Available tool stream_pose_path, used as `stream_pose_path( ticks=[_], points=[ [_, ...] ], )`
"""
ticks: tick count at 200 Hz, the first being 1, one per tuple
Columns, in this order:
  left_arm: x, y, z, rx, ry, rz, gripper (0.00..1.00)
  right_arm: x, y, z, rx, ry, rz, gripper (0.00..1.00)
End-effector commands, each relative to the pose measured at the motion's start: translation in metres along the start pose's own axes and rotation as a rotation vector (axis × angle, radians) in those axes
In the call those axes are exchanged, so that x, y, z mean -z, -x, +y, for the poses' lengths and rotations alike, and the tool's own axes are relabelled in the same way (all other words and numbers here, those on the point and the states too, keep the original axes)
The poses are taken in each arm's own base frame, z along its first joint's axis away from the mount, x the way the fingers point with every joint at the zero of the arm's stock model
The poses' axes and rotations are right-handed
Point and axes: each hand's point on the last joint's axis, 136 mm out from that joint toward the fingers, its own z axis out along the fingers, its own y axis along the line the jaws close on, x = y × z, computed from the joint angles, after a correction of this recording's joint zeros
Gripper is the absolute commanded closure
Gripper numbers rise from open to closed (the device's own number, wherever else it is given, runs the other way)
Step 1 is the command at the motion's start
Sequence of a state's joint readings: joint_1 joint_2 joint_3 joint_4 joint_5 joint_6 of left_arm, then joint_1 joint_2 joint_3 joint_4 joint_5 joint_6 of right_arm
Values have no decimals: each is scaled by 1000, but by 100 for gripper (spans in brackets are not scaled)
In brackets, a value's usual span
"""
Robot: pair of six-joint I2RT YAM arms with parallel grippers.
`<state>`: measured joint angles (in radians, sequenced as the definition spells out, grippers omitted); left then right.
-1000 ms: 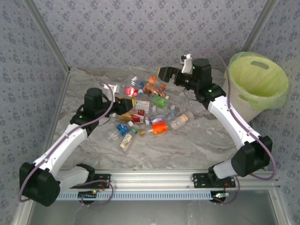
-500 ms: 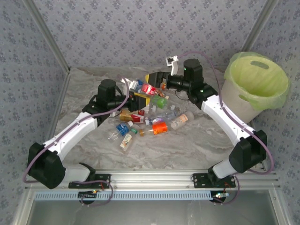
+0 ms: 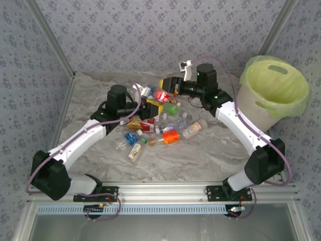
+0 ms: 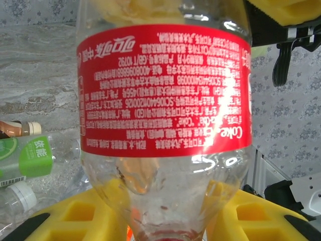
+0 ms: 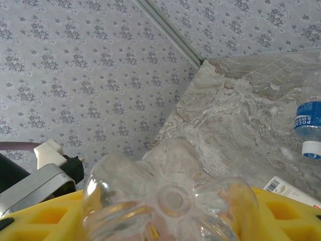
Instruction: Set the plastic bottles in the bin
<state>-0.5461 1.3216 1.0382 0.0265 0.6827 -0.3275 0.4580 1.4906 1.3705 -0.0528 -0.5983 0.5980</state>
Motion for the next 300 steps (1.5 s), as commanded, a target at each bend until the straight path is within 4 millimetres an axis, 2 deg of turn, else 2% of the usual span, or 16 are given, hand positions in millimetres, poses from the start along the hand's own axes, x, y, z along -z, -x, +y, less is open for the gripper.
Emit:
stream_pose_path(
  ticks=[1, 31, 48, 68, 91, 112, 130, 153, 189, 206, 223, 247, 274, 300],
  points=[
    [3, 14, -8, -48, -1, -28, 41, 10, 6, 2, 27, -21, -34, 45],
    [12, 15, 7, -44, 119, -52, 1, 23, 10, -4, 67, -79, -57, 45],
    [22, 14, 23, -46, 227, -78, 1, 41, 12, -23, 139, -217, -51, 46],
    [42, 14, 52, -30, 405, -143, 0, 70, 21, -49, 161, -358, -60, 46],
    [74, 12, 93, 40, 636, -232, 1, 104, 34, -65, 215, -480, -81, 46],
    [99, 4, 122, 160, 706, -299, 0, 138, 50, -80, 283, -622, -111, 46],
    [120, -8, 143, 255, 772, -335, 1, 167, 68, -87, 324, -724, -150, 46],
    [147, -23, 164, 332, 890, -384, 1, 197, 92, -80, 398, -842, -213, 47],
    [175, -37, 173, 353, 1018, -450, 0, 237, 131, -62, 532, -998, -330, 48],
    [177, -39, 173, 351, 1032, -451, 1, 254, 147, -53, 561, -1054, -393, 48],
    [178, -41, 173, 350, 1037, -441, 1, 281, 165, -47, 556, -1131, -519, 48],
    [178, -43, 174, 360, 1045, -436, 1, 321, 183, -39, 513, -1155, -732, 48],
    [176, -45, 175, 366, 1036, -431, 1, 362, 190, -46, 474, -1224, -895, 47],
    [172, -43, 172, 355, 1010, -419, 1, 386, 185, -69, 435, -1312, -930, 46]
  ],
)
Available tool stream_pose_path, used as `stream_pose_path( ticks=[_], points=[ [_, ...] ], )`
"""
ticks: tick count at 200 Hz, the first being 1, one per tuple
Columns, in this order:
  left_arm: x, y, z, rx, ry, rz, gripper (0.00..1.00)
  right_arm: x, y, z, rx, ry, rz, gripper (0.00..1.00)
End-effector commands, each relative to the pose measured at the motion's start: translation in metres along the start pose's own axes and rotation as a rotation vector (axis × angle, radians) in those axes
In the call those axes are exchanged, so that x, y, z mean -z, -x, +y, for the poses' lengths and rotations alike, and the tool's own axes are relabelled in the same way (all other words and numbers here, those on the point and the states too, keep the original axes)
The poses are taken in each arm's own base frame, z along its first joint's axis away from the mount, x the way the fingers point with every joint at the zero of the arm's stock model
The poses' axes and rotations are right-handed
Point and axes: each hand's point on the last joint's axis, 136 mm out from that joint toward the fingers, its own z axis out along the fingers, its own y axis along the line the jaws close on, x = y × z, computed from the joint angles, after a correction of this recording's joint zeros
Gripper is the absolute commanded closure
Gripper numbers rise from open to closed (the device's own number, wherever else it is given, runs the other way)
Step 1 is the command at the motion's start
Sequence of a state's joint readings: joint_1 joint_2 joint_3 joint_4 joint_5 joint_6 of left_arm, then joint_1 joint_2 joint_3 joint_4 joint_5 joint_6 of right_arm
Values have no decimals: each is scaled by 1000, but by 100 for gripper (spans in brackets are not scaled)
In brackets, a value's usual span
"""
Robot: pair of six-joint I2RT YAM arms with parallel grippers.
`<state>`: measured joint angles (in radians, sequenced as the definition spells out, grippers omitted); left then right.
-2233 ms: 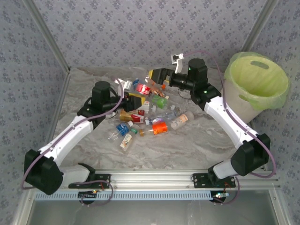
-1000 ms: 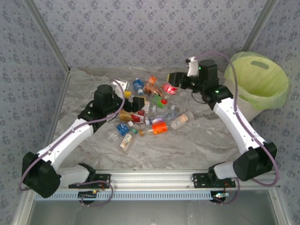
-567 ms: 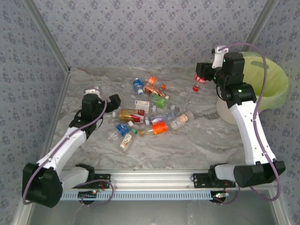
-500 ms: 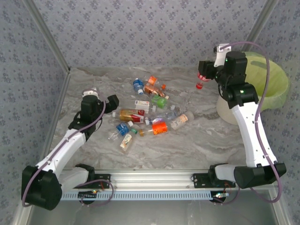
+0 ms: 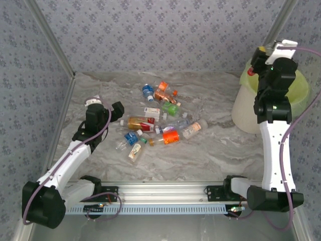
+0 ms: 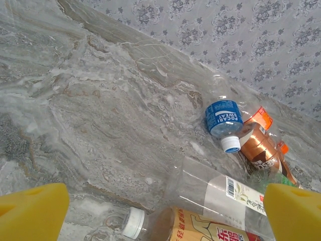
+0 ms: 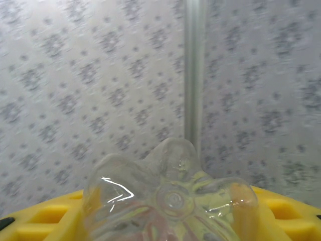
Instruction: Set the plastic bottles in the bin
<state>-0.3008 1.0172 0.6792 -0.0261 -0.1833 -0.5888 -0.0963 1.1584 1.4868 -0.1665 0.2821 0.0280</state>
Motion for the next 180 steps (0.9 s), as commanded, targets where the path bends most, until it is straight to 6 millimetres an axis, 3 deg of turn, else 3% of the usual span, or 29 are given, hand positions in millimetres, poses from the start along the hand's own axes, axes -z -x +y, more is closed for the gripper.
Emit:
stream_pose_path(
  ticks=[1, 52, 77, 143, 180],
  points=[
    [2, 3, -1, 2, -13, -6, 1, -5, 10, -27, -63, -100, -85, 46],
    [3, 0, 0, 7, -12, 9, 1, -19, -55, -71, 64, -311, -14, 47],
    [5, -2, 1, 12, -9, 16, 1, -32, -95, -99, 38, -364, 122, 47],
    [16, -4, 35, 101, 120, -39, 0, -55, -181, -120, 97, -366, 490, 45],
    [20, -8, 54, 138, 200, -50, 1, -59, -207, -126, 104, -391, 600, 40]
  ],
)
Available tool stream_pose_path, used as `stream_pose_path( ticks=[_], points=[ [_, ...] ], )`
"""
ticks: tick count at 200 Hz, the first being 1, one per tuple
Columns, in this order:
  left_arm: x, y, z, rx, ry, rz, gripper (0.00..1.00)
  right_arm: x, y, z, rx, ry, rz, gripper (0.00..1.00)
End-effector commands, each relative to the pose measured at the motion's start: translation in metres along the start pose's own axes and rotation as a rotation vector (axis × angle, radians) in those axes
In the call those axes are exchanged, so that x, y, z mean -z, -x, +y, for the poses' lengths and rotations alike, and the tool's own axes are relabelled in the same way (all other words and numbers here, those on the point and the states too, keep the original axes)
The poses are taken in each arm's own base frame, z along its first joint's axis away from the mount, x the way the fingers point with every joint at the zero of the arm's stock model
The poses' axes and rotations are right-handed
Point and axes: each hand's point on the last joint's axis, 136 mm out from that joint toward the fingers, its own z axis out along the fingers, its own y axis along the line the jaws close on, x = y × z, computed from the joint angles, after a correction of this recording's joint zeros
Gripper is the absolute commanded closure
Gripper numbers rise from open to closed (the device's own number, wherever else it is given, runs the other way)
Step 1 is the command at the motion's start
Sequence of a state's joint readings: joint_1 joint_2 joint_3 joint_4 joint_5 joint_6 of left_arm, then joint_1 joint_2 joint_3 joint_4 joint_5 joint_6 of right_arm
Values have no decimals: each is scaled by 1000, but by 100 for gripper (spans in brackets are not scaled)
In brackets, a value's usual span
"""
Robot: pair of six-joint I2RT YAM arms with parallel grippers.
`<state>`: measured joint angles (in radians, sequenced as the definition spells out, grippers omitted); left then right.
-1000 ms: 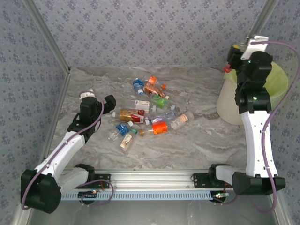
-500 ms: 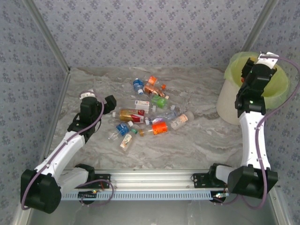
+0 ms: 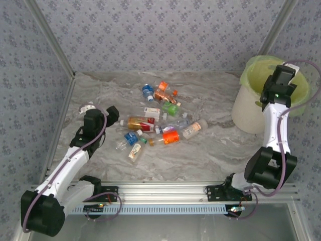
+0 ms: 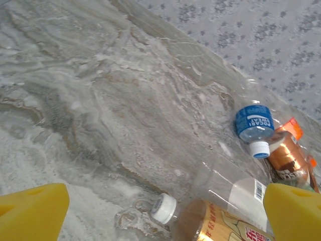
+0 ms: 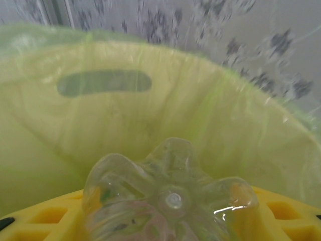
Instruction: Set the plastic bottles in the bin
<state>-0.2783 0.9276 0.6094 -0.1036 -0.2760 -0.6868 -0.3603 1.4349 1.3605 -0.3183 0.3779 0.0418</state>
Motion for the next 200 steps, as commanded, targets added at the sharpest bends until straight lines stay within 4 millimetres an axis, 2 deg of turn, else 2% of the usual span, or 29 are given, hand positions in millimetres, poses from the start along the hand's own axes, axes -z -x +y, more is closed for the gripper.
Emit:
stream_pose_path(
  ticks=[1, 43, 73, 118, 158, 184, 200],
  points=[
    [4, 5, 16, 45, 76, -31, 0, -3, -9, -4, 0, -11, 77, 40],
    [3, -2, 27, 57, 132, -10, 0, -2, -11, -1, -25, 1, 122, 27],
    [2, -4, 31, 68, 147, -8, 1, 12, 1, -1, -42, 18, 91, 17],
    [0, -5, 31, 78, 155, 0, 1, 42, 19, 6, -53, 79, 33, 7],
    [-3, -9, 32, 73, 181, 32, 1, 87, 40, 34, -103, 265, -68, 1],
    [-4, -11, 34, 82, 196, 48, 0, 125, 50, 66, -124, 463, -156, 0],
    [-5, -13, 34, 91, 203, 64, 0, 146, 49, 88, -118, 575, -190, 0]
  ],
)
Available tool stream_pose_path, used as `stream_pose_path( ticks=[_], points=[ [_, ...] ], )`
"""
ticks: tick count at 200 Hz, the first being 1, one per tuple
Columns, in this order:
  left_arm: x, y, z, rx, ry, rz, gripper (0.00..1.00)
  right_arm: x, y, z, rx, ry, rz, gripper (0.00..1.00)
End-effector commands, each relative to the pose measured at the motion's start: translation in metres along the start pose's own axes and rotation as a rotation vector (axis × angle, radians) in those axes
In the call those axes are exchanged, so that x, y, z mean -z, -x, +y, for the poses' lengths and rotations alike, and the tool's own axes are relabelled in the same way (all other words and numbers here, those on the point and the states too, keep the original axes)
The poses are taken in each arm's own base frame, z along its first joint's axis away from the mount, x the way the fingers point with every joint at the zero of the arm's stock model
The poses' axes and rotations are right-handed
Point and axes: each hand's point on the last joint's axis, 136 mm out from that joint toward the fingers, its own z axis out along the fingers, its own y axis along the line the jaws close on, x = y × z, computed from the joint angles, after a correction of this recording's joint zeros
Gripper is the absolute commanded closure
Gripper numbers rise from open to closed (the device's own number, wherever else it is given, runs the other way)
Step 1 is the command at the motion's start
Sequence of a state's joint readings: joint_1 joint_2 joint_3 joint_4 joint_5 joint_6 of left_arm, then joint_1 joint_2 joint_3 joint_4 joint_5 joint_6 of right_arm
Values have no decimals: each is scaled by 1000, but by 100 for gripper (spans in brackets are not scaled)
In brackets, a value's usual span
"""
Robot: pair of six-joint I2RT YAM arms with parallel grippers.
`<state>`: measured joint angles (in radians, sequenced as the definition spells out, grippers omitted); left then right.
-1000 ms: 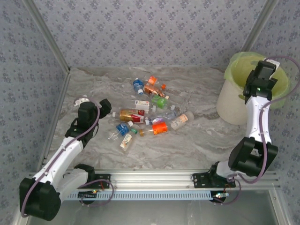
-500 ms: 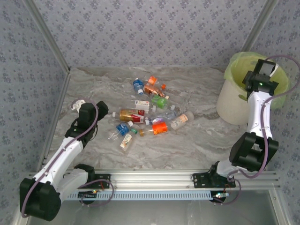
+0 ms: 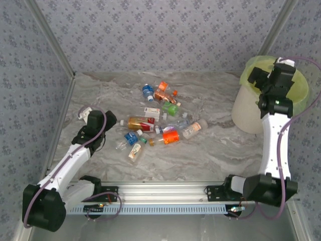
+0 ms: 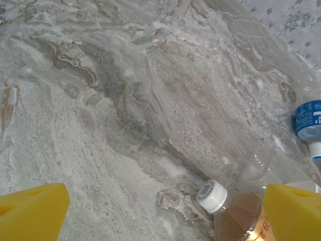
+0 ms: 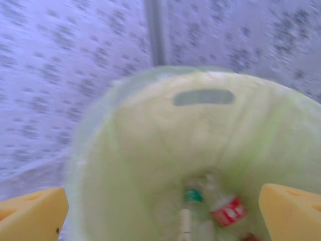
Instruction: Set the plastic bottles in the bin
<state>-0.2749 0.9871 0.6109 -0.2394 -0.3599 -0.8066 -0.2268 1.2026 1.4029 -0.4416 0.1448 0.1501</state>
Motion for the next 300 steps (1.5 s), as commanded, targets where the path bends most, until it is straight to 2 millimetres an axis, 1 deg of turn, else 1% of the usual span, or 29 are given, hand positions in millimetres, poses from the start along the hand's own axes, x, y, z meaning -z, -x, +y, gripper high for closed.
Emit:
stream_pose_path(
  ticks=[1, 19, 39, 52, 58, 59, 61, 69, 86, 101, 112, 126, 134, 156, 171, 178, 195, 200, 203, 212, 216, 233, 247, 259, 276, 289, 300],
  points=[
    [4, 12, -5, 32, 12, -9, 1, 17, 5, 46, -23, 214, -59, 0],
    [3, 9, -9, 31, 2, 24, 1, 31, -2, 78, 9, 345, -73, 0],
    [3, 4, -14, 36, -3, 75, 1, 47, -17, 114, 92, 489, -83, 0],
    [5, 0, -10, 59, 29, 105, 0, 58, -28, 139, 144, 578, -89, 0],
    [5, -1, -6, 74, 53, 116, 1, 64, -28, 149, 161, 605, -98, 0],
    [6, -2, -5, 77, 57, 117, 1, 61, -35, 150, 165, 606, -84, 0],
    [6, -3, -3, 82, 66, 122, 0, 60, -42, 152, 173, 610, -74, 0],
    [7, -5, 1, 101, 89, 136, 0, 61, -51, 161, 189, 619, -68, 0],
    [9, -13, 6, 122, 117, 177, 1, 58, -63, 168, 180, 587, -63, 0],
    [13, -22, 10, 148, 148, 226, 1, 59, -74, 179, 163, 620, -55, 0],
    [16, -31, 12, 215, 176, 275, 0, 60, -81, 187, 153, 643, -59, 0],
    [19, -45, 5, 290, 164, 359, 0, 56, -90, 191, 157, 635, -61, 0],
    [24, -55, 9, 324, 198, 411, 1, 53, -93, 192, 160, 624, -56, 0],
    [30, -73, 18, 390, 283, 490, 0, 48, -98, 194, 169, 616, -38, 0],
    [32, -84, 17, 417, 303, 550, 0, 46, -101, 196, 175, 621, -32, 0],
    [34, -85, 17, 410, 314, 568, 0, 46, -102, 197, 181, 622, -29, 0],
    [40, -82, 21, 304, 337, 559, 1, 46, -105, 196, 199, 616, -21, 0],
    [40, -80, 18, 248, 310, 560, 1, 45, -107, 195, 203, 611, -17, 0],
    [39, -79, 14, 199, 272, 567, 0, 45, -108, 194, 206, 608, -15, 0],
    [35, -78, -12, 38, 89, 592, 2, 44, -110, 193, 212, 603, -10, 0],
    [36, -77, -20, -29, 35, 593, 3, 44, -112, 193, 214, 603, -7, 0],
    [42, -74, -37, -298, -73, 547, 1, 43, -117, 192, 219, 597, 0, 0],
    [41, -72, -38, -448, -73, 510, 1, 41, -118, 191, 218, 593, 2, 0],
    [43, -79, -43, -535, -118, 543, 1, 41, -117, 191, 213, 587, -1, 0],
    [45, -90, -43, -612, -130, 606, 1, 41, -115, 191, 214, 586, -6, 0],
    [46, -103, -39, -667, -140, 675, 1, 41, -115, 191, 222, 584, -9, 0],
    [41, -112, -28, -722, -103, 723, 1, 40, -114, 190, 224, 575, -11, 0]
  ],
)
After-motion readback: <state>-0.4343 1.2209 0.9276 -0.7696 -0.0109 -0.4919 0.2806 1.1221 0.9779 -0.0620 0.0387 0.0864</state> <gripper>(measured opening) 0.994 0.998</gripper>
